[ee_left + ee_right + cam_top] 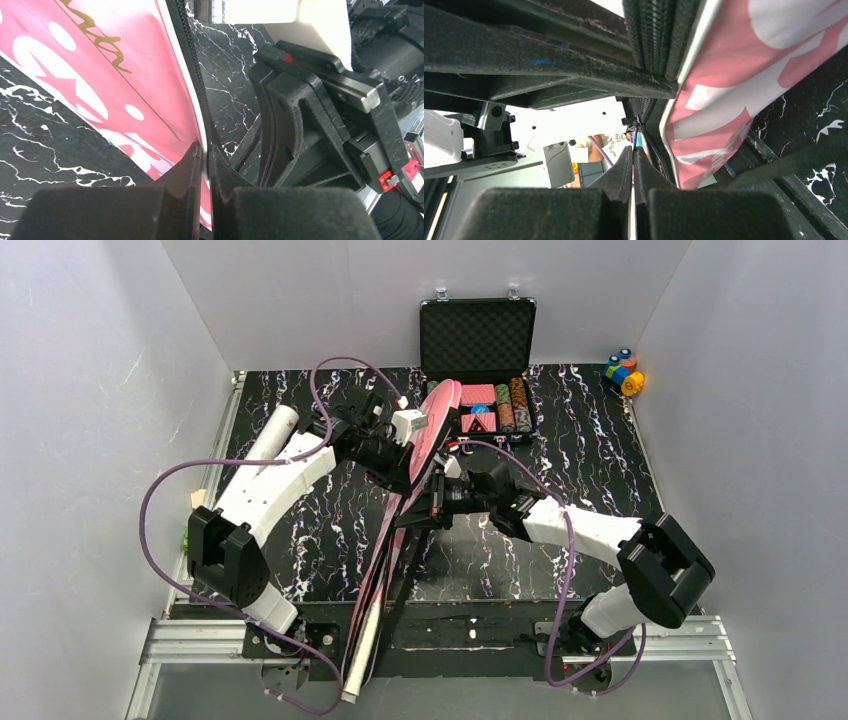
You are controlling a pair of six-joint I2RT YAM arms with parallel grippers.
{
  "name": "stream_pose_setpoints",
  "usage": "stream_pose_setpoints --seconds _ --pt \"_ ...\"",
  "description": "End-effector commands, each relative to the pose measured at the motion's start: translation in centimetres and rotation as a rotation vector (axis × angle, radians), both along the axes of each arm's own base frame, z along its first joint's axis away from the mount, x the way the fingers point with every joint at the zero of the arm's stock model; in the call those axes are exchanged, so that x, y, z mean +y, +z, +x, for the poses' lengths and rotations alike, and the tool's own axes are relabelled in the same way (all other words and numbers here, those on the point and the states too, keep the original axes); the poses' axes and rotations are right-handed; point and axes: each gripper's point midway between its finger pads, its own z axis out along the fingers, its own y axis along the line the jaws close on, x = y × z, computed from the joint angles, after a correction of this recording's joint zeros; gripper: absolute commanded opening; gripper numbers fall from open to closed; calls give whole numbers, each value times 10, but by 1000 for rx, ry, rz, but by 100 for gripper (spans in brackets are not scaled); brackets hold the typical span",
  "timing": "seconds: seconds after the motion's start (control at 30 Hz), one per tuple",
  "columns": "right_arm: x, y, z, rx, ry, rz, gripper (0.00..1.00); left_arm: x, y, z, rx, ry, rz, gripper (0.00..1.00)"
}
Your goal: Pack up the badminton gear
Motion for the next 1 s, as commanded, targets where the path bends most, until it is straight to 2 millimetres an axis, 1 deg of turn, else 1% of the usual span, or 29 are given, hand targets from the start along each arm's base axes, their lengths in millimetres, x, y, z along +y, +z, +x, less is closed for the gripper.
stream_pose_setpoints --seconds 0.0,0.1,0.23,0.37,0.5,0.63,0.7,0.8,0.83,0.9,0.93,0.97 --pt "8 54 -5 -124 47 97 1 -4 48 20 -140 38 -69 0" --pt "8 52 -17 -128 97 61 1 7 62 35 -176 113 -72 0" --pt "4 43 -38 -138 175 -4 1 26 71 55 -206 229 -60 0" --pt "-11 34 -56 -141 219 -71 1 41 80 71 -225 322 -68 0" --pt "-26 26 -71 -145 266 -139 1 52 88 80 -239 381 -74 0" --pt "-46 17 -78 -167 283 -236 1 56 91 79 -236 390 -75 0" --pt "-56 14 -79 -199 292 -292 1 57 87 75 -226 384 -67 0" --pt "-68 14 -80 -251 321 -356 1 59 80 63 -212 345 -58 0" --pt "-72 14 -81 -260 328 -372 1 60 76 58 -206 326 -49 3" --pt "-77 13 -82 -276 346 -400 1 65 68 48 -195 293 -21 13" --pt "-80 12 -83 -282 360 -410 1 67 67 44 -207 265 -12 19" --pt "-82 12 -84 -283 367 -420 1 69 68 38 -222 239 -9 27"
